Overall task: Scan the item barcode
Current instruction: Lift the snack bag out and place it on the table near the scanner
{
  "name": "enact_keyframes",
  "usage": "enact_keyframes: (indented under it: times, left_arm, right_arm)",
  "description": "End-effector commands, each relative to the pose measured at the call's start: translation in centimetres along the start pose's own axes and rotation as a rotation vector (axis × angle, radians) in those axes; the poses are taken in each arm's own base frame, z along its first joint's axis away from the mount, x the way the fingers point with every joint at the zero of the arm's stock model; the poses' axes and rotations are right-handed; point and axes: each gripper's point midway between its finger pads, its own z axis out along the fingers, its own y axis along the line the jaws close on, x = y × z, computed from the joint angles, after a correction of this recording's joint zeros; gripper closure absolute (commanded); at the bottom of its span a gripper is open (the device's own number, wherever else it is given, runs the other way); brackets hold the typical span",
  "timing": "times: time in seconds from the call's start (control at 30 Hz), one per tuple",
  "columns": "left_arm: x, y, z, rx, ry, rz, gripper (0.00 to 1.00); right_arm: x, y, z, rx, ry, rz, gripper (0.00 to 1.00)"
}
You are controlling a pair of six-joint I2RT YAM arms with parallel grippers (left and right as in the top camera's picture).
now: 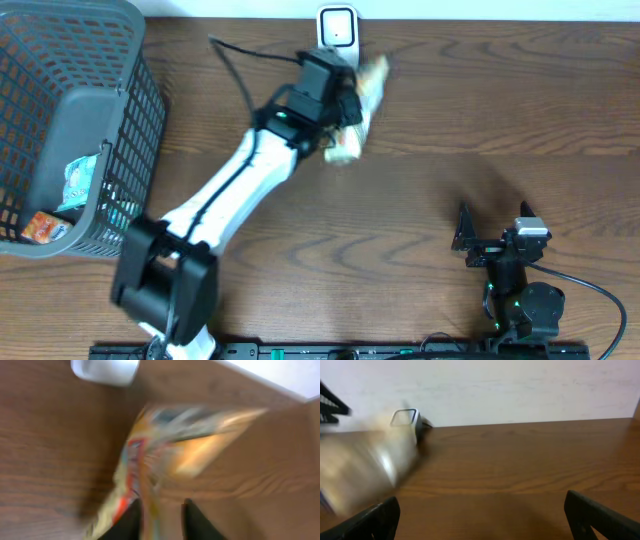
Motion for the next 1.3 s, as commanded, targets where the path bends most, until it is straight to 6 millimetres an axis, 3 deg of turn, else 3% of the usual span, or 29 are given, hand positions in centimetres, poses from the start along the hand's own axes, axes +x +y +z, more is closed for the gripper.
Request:
enact_keyframes:
  times: [0.0,0.07,0.17,0.4,0.5,0.57,0.67,0.8,0.87,0.93,1.13,1.27]
  left_arm:
    - [0.4,-1.5,0.2,0.005,-0.013,0.027,0.54]
    - [0.8,-2.3,0.0,0.021,-0.013,0.065,0.46]
    - [0.2,-3.3,-1.2,0.045,-0.037,0.145,0.46]
    - [-4.4,-4.3,-7.6,0.086,-0.186,0.259,0.48]
    - [-5.3,-3.5,-9.0,0.068,-0.206,0.243,0.57]
    - [-5.2,-2.6,-9.1,0.043,-0.193,0.234,0.71]
    - [-5.4,0.0,-9.2,-0.055,-0.183,0.213,0.87]
    - [-7.2,2.1,-11.0,-0.102,-0.220,0.225,0.83]
    - [-9.0,2.9,-13.1,-0.119,-0.279,0.224,0.74]
    - [-11.2,4.0,-15.9,-0.143,-0.355,0.207,0.51]
    - [-16.4,10.4,-25.8,-0.292,-0.600,0.080,0.35]
    - [-18.0,16.0,-32.1,-0.412,-0.729,-0.035,0.33]
  right_arm:
    - [0.0,0.2,0.0,-0.007,-0.001,-0.012,0.01]
    - [0.0,0.2,0.0,-0.007,-0.001,-0.012,0.01]
    - [0.0,0.2,0.0,-0.007,-0.001,-0.012,0.01]
    - [0.0,0.2,0.0,-0.007,-0.001,-0.012,0.01]
    - [0.0,0.2,0.0,-0.007,-0.001,-0.012,0.01]
    - [0.0,0.2,0.0,-0.007,-0.001,-0.012,0.01]
    - [0.0,0.2,0.0,-0.007,-0.001,-0.012,0.01]
    - [0.0,0.2,0.0,-0.007,-0.001,-0.012,0.01]
    - [0.0,0.2,0.0,-0.007,-0.001,-0.012,0.01]
    - [0.0,0.2,0.0,-0.007,-0.001,-0.012,0.01]
    - [0.0,0.2,0.0,-0.007,-0.001,-0.012,0.01]
    - [0.0,0.2,0.0,-0.007,-0.001,-0.012,0.01]
